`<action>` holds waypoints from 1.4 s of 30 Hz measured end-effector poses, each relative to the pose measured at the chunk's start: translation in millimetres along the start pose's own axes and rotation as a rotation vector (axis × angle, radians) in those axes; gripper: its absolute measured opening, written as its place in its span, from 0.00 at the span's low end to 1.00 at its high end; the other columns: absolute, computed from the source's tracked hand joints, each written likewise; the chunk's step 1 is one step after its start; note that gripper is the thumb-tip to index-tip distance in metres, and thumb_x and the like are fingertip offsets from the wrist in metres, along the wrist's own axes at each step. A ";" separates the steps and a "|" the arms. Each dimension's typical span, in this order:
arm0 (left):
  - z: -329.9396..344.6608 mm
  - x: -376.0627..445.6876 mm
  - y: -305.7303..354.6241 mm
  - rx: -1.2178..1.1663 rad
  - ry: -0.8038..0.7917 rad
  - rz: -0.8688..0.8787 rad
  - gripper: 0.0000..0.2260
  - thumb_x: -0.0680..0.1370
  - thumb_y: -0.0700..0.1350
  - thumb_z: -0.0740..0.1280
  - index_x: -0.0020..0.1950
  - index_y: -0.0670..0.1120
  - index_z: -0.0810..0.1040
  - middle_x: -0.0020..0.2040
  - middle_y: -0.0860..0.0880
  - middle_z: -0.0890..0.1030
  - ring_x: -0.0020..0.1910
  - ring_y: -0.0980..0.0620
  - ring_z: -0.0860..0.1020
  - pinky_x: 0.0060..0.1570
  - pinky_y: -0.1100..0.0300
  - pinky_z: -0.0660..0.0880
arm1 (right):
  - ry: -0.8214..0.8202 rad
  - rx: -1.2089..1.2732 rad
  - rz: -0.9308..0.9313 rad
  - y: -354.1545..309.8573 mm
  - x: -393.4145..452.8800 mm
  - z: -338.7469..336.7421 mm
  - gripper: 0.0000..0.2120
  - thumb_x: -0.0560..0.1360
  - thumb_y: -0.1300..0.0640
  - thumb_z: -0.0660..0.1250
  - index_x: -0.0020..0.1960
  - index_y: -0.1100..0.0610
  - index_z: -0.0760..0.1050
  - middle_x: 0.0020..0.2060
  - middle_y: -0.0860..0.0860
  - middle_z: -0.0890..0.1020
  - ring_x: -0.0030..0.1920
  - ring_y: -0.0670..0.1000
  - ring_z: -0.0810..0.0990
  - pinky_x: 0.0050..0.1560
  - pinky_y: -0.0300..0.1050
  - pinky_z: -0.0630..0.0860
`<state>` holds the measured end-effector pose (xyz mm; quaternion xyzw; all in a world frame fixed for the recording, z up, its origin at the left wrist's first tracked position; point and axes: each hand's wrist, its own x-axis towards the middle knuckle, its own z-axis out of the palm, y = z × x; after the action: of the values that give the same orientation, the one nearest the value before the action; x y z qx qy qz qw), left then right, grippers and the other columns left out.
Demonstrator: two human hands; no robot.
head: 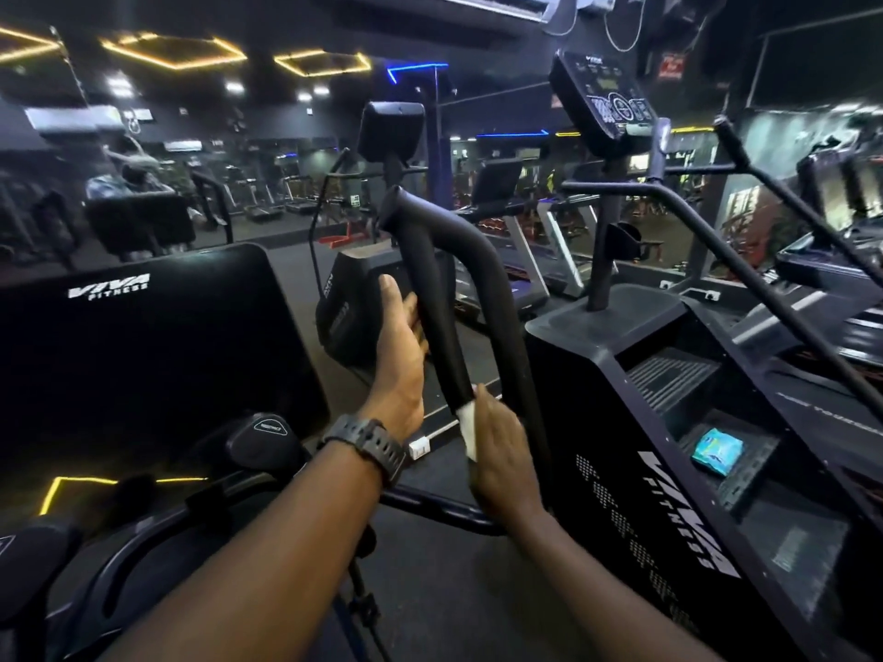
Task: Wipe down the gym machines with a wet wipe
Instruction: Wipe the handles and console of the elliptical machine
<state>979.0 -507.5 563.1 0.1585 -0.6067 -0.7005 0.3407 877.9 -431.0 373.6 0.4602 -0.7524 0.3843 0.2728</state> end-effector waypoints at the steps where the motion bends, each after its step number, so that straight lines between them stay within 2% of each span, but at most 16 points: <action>1: -0.9 0.3 0.6 -0.002 -0.008 -0.012 0.35 0.82 0.68 0.44 0.79 0.47 0.64 0.78 0.49 0.68 0.72 0.54 0.68 0.70 0.58 0.63 | 0.000 -0.080 -0.036 16.9 -13.7 -1.1 0.29 0.75 0.66 0.55 0.76 0.66 0.60 0.74 0.59 0.65 0.73 0.60 0.67 0.71 0.58 0.66; 4: -2.0 4.1 -2.5 -0.023 -0.009 -0.019 0.36 0.82 0.69 0.45 0.80 0.46 0.62 0.78 0.48 0.67 0.76 0.51 0.66 0.78 0.52 0.58 | -0.012 -0.144 -0.051 42.3 -30.7 -11.6 0.31 0.74 0.66 0.52 0.77 0.65 0.57 0.78 0.55 0.58 0.78 0.55 0.58 0.77 0.53 0.54; 6: -1.9 6.1 -4.4 -0.039 -0.009 -0.012 0.36 0.82 0.68 0.45 0.80 0.46 0.62 0.79 0.48 0.66 0.77 0.51 0.65 0.78 0.52 0.57 | 0.033 -0.042 0.057 33.6 -25.4 -8.2 0.32 0.74 0.68 0.54 0.79 0.63 0.54 0.79 0.54 0.55 0.79 0.53 0.53 0.78 0.52 0.52; 9: -2.9 6.9 -4.2 -0.042 -0.020 -0.017 0.36 0.82 0.69 0.44 0.80 0.46 0.62 0.79 0.49 0.66 0.77 0.52 0.65 0.77 0.54 0.57 | 0.198 0.148 0.311 21.1 0.3 -1.4 0.36 0.72 0.77 0.57 0.78 0.62 0.55 0.79 0.55 0.57 0.79 0.51 0.54 0.77 0.47 0.56; 11: -5.3 5.6 -0.2 -0.047 -0.051 -0.033 0.37 0.81 0.69 0.44 0.80 0.46 0.63 0.78 0.48 0.68 0.76 0.51 0.65 0.76 0.54 0.58 | 0.257 0.170 0.352 28.3 6.1 -1.0 0.35 0.71 0.78 0.58 0.77 0.61 0.61 0.76 0.54 0.63 0.77 0.48 0.61 0.75 0.46 0.61; 13: -11.9 7.9 4.6 -0.056 -0.077 -0.054 0.38 0.80 0.70 0.44 0.79 0.44 0.63 0.78 0.47 0.68 0.76 0.50 0.66 0.76 0.51 0.59 | 0.302 0.182 0.385 35.2 7.4 -6.7 0.26 0.77 0.72 0.59 0.74 0.60 0.67 0.72 0.52 0.71 0.71 0.46 0.69 0.71 0.41 0.66; 15: -16.4 10.9 10.1 -0.051 -0.088 -0.068 0.39 0.80 0.71 0.45 0.80 0.45 0.62 0.78 0.44 0.67 0.76 0.47 0.66 0.76 0.50 0.60 | 0.387 0.257 0.547 31.5 22.0 -13.3 0.19 0.80 0.60 0.56 0.69 0.59 0.74 0.63 0.55 0.80 0.64 0.51 0.77 0.64 0.38 0.70; 18: -15.8 16.0 20.7 -0.014 -0.081 -0.081 0.38 0.79 0.71 0.45 0.81 0.47 0.60 0.77 0.42 0.68 0.75 0.42 0.68 0.75 0.48 0.61 | 0.338 0.358 0.865 14.0 78.5 -24.4 0.20 0.80 0.49 0.51 0.62 0.55 0.76 0.52 0.58 0.83 0.54 0.62 0.80 0.54 0.51 0.74; 20: -14.8 22.7 29.8 0.014 -0.096 -0.082 0.39 0.78 0.73 0.44 0.80 0.49 0.62 0.74 0.42 0.71 0.71 0.43 0.71 0.75 0.47 0.63 | 0.263 0.428 0.906 -0.3 127.9 -37.9 0.20 0.81 0.47 0.50 0.60 0.55 0.76 0.54 0.58 0.81 0.55 0.62 0.79 0.55 0.53 0.73; 24: -17.0 36.2 51.5 -0.005 -0.100 -0.072 0.41 0.77 0.74 0.43 0.76 0.47 0.68 0.65 0.46 0.77 0.61 0.48 0.76 0.66 0.51 0.69 | 0.171 0.344 0.716 -33.3 220.1 -68.2 0.21 0.83 0.47 0.49 0.60 0.57 0.75 0.59 0.59 0.80 0.60 0.61 0.77 0.56 0.52 0.68; 27: -17.3 41.9 64.1 -0.035 -0.070 -0.056 0.39 0.77 0.75 0.43 0.66 0.46 0.74 0.57 0.46 0.81 0.56 0.49 0.80 0.52 0.55 0.75 | 0.009 0.219 0.475 -65.6 269.0 -80.4 0.22 0.83 0.46 0.49 0.58 0.57 0.77 0.57 0.59 0.80 0.58 0.60 0.77 0.51 0.51 0.68; 31: -18.9 46.8 66.7 -0.118 0.010 -0.050 0.39 0.77 0.75 0.44 0.57 0.45 0.78 0.51 0.45 0.86 0.54 0.47 0.83 0.50 0.53 0.78 | -0.119 0.093 0.057 -117.1 299.2 -80.0 0.21 0.82 0.44 0.52 0.52 0.56 0.79 0.49 0.55 0.81 0.51 0.59 0.78 0.50 0.52 0.72; 34: -28.8 48.1 65.7 -0.214 0.051 -0.077 0.40 0.77 0.75 0.44 0.60 0.43 0.78 0.44 0.46 0.86 0.49 0.47 0.82 0.46 0.53 0.76 | -0.194 -0.298 -0.396 -133.6 293.5 -71.3 0.13 0.80 0.48 0.57 0.53 0.53 0.78 0.50 0.52 0.83 0.54 0.56 0.79 0.53 0.52 0.71; 36: -41.1 47.0 63.9 -0.208 0.049 -0.093 0.44 0.76 0.76 0.45 0.72 0.41 0.71 0.54 0.42 0.83 0.54 0.43 0.81 0.53 0.51 0.77 | -0.189 -0.563 -0.646 -119.4 287.2 -69.2 0.14 0.78 0.48 0.57 0.53 0.51 0.78 0.51 0.49 0.83 0.56 0.54 0.79 0.59 0.53 0.70; 39: -68.5 40.8 61.8 -0.094 0.102 -0.073 0.45 0.76 0.75 0.45 0.76 0.41 0.67 0.62 0.40 0.80 0.60 0.43 0.80 0.64 0.48 0.75 | -0.070 -0.610 -1.013 -77.1 292.6 -74.3 0.12 0.77 0.52 0.59 0.54 0.52 0.80 0.50 0.50 0.82 0.55 0.55 0.79 0.63 0.52 0.71; 42: -92.3 31.8 61.2 0.031 0.127 -0.035 0.44 0.77 0.74 0.43 0.75 0.41 0.69 0.61 0.42 0.81 0.60 0.46 0.80 0.67 0.50 0.74 | 0.109 -0.504 -0.936 -74.5 294.0 -67.2 0.09 0.74 0.57 0.67 0.53 0.53 0.80 0.48 0.51 0.82 0.53 0.56 0.80 0.64 0.52 0.73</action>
<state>1032.2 -599.2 608.1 0.2185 -0.5917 -0.6854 0.3638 823.2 -538.2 659.9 0.6463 -0.5203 0.0519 0.5558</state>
